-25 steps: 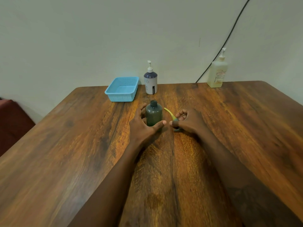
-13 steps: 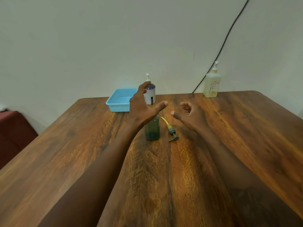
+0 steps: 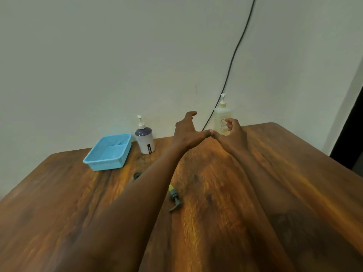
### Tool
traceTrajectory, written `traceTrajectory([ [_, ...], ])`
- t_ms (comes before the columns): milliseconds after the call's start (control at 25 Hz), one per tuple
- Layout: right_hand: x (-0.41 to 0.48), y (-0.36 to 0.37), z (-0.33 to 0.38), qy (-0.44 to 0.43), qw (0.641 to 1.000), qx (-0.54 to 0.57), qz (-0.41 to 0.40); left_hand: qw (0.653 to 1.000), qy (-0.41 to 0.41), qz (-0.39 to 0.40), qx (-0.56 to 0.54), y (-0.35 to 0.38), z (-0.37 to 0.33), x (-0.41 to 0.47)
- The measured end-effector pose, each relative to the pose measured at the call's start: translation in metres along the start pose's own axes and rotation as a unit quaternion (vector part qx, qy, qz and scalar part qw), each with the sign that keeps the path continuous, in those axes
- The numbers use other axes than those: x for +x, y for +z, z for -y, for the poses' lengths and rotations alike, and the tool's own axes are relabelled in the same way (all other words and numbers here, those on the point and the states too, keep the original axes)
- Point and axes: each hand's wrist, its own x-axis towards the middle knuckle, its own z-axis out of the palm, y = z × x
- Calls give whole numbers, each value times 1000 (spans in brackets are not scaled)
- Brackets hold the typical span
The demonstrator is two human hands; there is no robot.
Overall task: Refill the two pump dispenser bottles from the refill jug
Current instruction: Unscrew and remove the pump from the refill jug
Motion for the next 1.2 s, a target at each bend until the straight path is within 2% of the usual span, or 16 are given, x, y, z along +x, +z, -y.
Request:
traceTrajectory([
  [360,135,11,-77,37,998,-47,-4,993,-68,53,-78,106,13,115],
  [680,189,38,-113,39,996,-22,76,981,-112,63,-148,148,27,161],
  [920,170,37,-103,6,997,-58,57,975,-142,73,-152,140,23,149],
  [1200,74,11,-63,-22,998,-37,50,980,-112,100,-134,77,7,81],
])
